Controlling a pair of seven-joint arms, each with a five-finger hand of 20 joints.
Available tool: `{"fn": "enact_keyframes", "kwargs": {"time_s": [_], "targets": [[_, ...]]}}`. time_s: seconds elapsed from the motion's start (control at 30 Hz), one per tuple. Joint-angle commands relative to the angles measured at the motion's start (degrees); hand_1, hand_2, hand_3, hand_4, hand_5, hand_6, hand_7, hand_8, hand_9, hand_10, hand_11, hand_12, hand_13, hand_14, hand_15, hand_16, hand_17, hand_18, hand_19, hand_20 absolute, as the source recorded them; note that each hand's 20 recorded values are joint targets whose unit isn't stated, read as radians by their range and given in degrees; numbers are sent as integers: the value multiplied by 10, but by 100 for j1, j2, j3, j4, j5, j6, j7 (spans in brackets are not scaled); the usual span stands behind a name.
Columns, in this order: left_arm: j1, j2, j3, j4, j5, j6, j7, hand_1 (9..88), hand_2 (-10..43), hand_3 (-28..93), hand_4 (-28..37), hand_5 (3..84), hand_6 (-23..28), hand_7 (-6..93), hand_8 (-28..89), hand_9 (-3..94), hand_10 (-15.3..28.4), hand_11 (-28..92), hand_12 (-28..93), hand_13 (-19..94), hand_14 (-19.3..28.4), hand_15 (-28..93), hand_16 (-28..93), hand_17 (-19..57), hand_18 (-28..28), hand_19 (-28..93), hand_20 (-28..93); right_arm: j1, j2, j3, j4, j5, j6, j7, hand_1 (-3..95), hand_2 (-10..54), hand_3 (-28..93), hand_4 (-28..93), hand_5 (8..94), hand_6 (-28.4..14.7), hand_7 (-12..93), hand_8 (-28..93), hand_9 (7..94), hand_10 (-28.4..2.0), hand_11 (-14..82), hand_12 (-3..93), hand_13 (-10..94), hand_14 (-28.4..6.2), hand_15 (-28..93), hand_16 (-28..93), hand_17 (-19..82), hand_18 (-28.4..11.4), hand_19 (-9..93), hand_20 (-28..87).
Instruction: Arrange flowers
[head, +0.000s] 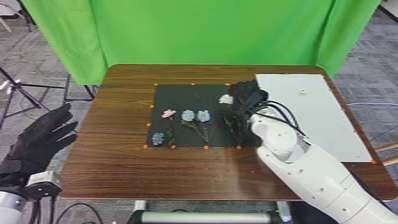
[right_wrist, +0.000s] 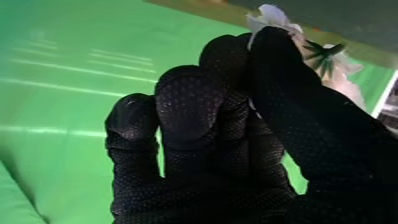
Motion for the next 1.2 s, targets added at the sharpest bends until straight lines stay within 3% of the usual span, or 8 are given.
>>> {"fn": "enact_keyframes", "kwargs": {"time_s": [0.03, 1.03, 1.2], "targets": [[63, -40, 1, -9, -5, -15, -23, 213, 4, 704, -283, 212, 7, 217, -109, 181, 92, 127, 186, 146, 115, 163, 70, -109, 184, 374, 93, 22, 75, -3, 100, -278, -72, -75, 492, -90, 839, -283, 621, 13, 603, -7, 762, -72, 363, 563, 736, -48, 685, 289, 348, -190, 882, 462], [80, -66, -3, -28, -16, 38, -19, 213, 7, 701, -283, 212, 7, 216, -108, 181, 92, 128, 186, 145, 115, 164, 69, -110, 184, 375, 92, -58, 183, 129, 47, -463, -266, -375, 420, -95, 824, -283, 555, 11, 543, -20, 692, -66, 266, 504, 628, -67, 680, 274, 267, -188, 803, 479], [92, -79, -12, -39, 0, 30, -27, 208, 7, 702, -283, 212, 7, 217, -108, 181, 92, 127, 185, 145, 115, 164, 69, -110, 184, 375, 92, -93, 202, 190, 13, -416, -214, -458, 394, -95, 843, -281, 546, 8, 514, -26, 656, -75, 307, 445, 609, -71, 679, 255, 255, -189, 788, 487]]}}
